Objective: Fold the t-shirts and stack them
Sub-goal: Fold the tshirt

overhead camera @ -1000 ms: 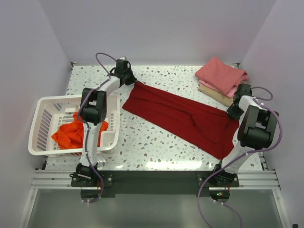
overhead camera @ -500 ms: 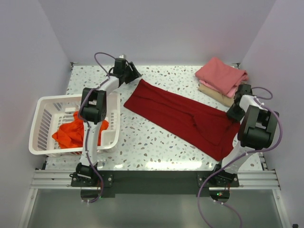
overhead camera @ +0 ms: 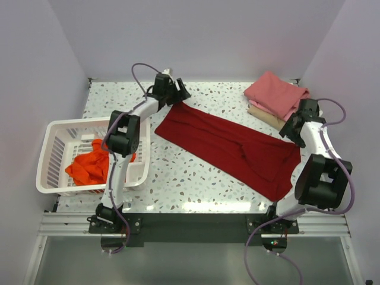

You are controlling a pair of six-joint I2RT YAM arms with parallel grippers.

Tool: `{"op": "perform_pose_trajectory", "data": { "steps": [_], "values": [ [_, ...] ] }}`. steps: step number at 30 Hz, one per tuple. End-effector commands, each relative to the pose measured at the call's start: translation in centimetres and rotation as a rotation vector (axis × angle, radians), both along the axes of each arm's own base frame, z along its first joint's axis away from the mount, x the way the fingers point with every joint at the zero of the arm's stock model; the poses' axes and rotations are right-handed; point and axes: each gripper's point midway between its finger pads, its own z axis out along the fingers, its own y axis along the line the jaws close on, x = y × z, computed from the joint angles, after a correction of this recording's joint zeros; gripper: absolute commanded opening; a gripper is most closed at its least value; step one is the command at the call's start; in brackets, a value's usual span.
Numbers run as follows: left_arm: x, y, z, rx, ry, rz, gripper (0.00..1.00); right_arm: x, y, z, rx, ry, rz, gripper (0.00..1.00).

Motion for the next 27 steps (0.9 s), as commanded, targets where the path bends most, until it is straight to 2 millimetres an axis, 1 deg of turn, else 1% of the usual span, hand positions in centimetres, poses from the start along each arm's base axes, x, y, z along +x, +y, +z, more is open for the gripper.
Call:
{"op": "perform_pose_trajectory", "data": {
  "steps": [1, 2, 3, 4, 5, 6, 7, 8, 9, 14, 16, 17, 18, 19, 20, 21, 24, 26, 27],
  "values": [
    [-1.4, -3.7, 6.1, 0.033, -0.140, -0.087, 0.78, -1.6, 1.2, 1.2, 0.017, 0.004, 0.042, 0.67],
    [-1.7, -3.9, 5.9, 0.049, -0.136, -0.085, 0.78, -1.7, 1.6, 1.2, 0.028, 0.005, 0.052, 0.67],
    [-1.7, -4.0, 6.2, 0.071, -0.149, -0.071, 0.78, -2.1, 2.2, 0.9, 0.049, 0.016, 0.063, 0.67],
    [-2.2, -4.9, 6.5, 0.081, -0.153, -0.073, 0.78, -2.4, 2.6, 0.7, 0.061, 0.023, 0.068, 0.67],
    [-2.4, -5.1, 6.3, 0.092, -0.151, -0.071, 0.78, -2.6, 3.0, 0.5, 0.072, 0.030, 0.070, 0.67],
    [-2.4, -5.2, 7.0, 0.096, -0.167, -0.064, 0.78, -3.0, 3.4, -0.1, 0.091, 0.044, 0.072, 0.67],
    [-2.8, -5.9, 6.9, 0.096, -0.170, -0.072, 0.78, -3.1, 3.6, -0.4, 0.100, 0.046, 0.074, 0.67],
    [-2.8, -6.1, 7.1, 0.094, -0.174, -0.076, 0.78, -3.2, 3.8, -0.6, 0.112, 0.046, 0.071, 0.67],
    [-2.9, -6.3, 7.0, 0.095, -0.174, -0.080, 0.78, -3.4, 4.3, -1.0, 0.132, 0.054, 0.077, 0.67],
    [-3.3, -6.4, 6.8, 0.107, -0.165, -0.088, 0.78, -3.8, 4.9, -2.2, 0.163, 0.095, 0.081, 0.67],
    [-3.6, -6.1, 7.1, 0.134, -0.167, -0.068, 0.78, -4.0, 5.0, -2.5, 0.168, 0.108, 0.081, 0.67],
    [-3.8, -5.8, 8.9, 0.137, -0.202, -0.052, 0.78, -4.0, 5.0, -2.5, 0.171, 0.107, 0.081, 0.67],
    [-3.6, -5.1, 9.5, 0.152, -0.218, -0.013, 0.79, -4.0, 5.0, -2.5, 0.171, 0.107, 0.082, 0.67],
    [-3.9, -4.6, 9.4, 0.161, -0.220, 0.004, 0.79, -4.0, 5.1, -2.7, 0.175, 0.109, 0.084, 0.67],
    [-4.0, -4.1, 10.5, 0.167, -0.235, 0.025, 0.80, -4.1, 5.2, -2.7, 0.176, 0.109, 0.084, 0.67],
    [-3.7, -3.0, 10.4, 0.200, -0.232, 0.077, 0.80, -4.1, 5.3, -2.7, 0.179, 0.110, 0.087, 0.67],
    [-3.6, -0.7, 10.1, 0.268, -0.211, 0.159, 0.82, -4.2, 5.3, -2.7, 0.180, 0.113, 0.087, 0.67],
    [-3.6, 0.2, 9.9, 0.290, -0.184, 0.200, 0.82, -4.1, 5.3, -2.7, 0.180, 0.111, 0.089, 0.67],
    [-3.5, 0.7, 10.2, 0.303, -0.185, 0.224, 0.82, -4.3, 5.3, -2.8, 0.181, 0.119, 0.089, 0.67]
  ]
}}
